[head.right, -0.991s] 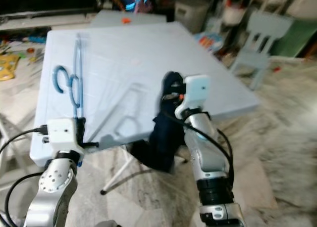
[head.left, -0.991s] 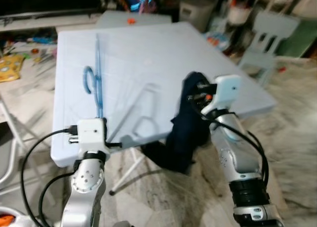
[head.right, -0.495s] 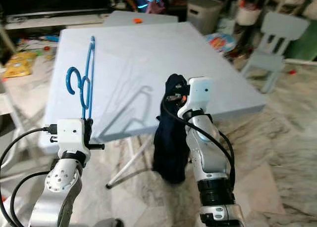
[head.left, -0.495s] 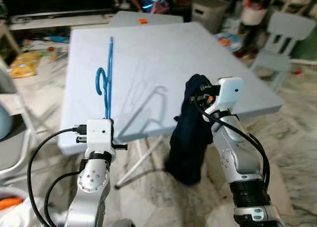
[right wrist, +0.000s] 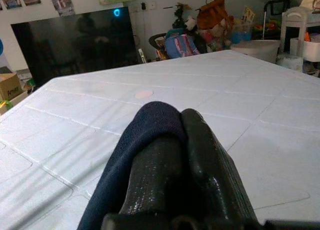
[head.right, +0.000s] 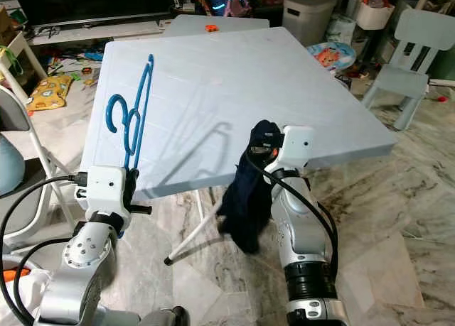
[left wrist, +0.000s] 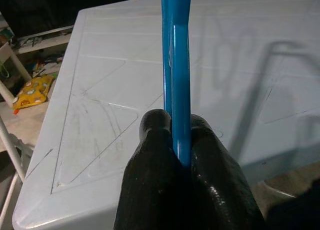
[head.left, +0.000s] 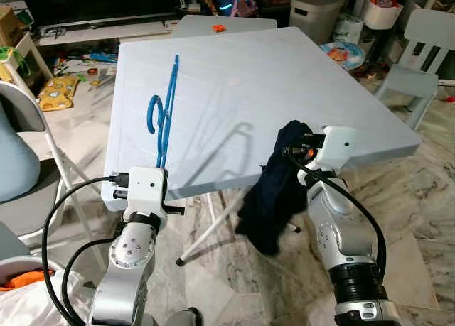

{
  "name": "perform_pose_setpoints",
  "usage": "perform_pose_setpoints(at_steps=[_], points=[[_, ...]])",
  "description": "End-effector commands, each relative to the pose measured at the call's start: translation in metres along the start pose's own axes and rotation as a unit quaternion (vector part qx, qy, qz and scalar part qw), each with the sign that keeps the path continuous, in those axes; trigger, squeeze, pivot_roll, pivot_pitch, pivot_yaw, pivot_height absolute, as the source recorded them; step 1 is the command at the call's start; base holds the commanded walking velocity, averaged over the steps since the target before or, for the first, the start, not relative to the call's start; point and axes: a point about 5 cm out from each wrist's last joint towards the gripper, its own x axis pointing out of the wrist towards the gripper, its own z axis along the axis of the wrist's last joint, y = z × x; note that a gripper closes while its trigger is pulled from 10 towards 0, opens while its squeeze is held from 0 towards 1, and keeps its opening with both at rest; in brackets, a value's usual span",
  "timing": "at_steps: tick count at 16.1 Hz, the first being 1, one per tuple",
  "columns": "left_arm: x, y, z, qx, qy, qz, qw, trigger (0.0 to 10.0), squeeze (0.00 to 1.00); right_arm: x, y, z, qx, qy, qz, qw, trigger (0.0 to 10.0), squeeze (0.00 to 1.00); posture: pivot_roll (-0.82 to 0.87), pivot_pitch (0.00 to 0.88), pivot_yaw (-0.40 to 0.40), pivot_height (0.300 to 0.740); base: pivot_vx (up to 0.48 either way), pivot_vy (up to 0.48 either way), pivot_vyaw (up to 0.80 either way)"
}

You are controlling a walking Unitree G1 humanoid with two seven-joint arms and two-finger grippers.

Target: Hang hanger

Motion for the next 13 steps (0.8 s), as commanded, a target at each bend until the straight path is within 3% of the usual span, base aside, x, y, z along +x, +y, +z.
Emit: perform_pose_setpoints(at_steps=[1,10,13], points=[[0.001,0.001,0.0,-0.002,0.002,0.004,1.0,10.0,0.0,0.003,0.002,0.005,-0.006,-0.014,0.008,1.0,10.0,0.0,0.19,0.061,0.012,0.74,0.0,0.0,0.52],[0.0,0.0,0.0,-0.022,-0.004,0.016,1.0,10.0,0.0,0.017,0.013,0.016,-0.008,-0.036,0.043,0.998,10.0,0.0,0.19,0.062,-0.013,0.74,0.0,0.0,0.58],[0.0,-0.002,0.001,-0.033,-0.005,0.011,0.999,10.0,0.0,0.018,0.011,0.019,-0.011,-0.04,0.043,0.998,10.0,0.0,0.18,0.066,-0.015,0.74,0.0,0.0,0.0]])
